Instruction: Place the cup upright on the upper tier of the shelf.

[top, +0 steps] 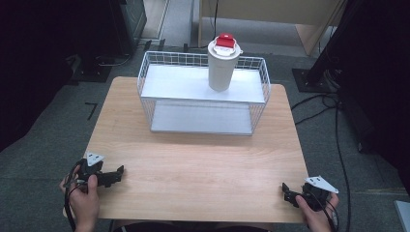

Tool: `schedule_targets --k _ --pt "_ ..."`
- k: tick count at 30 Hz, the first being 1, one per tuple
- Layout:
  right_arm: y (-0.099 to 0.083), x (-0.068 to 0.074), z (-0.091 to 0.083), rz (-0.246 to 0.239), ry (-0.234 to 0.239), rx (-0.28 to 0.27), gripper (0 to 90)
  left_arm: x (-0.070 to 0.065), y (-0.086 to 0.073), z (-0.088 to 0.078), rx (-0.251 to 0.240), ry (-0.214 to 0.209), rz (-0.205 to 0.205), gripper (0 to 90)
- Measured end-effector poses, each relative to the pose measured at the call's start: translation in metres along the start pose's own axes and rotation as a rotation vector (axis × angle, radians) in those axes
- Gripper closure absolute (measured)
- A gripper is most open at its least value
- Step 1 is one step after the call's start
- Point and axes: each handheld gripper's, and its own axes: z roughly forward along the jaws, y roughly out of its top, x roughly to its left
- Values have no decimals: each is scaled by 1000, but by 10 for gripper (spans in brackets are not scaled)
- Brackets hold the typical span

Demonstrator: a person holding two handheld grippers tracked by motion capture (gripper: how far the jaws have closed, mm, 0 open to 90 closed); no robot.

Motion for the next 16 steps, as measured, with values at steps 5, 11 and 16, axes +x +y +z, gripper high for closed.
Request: schedule_targets --k 5,11,16 --pt "0 0 0 -6 3 -3 0 0 0 0 0 0 0 0" --pt "-1 1 -1 -4 2 -7 0 0 0 0 0 0 -1 0" --pt "-2 1 -1 -5 7 -9 1 0 0 0 0 0 -1 0"
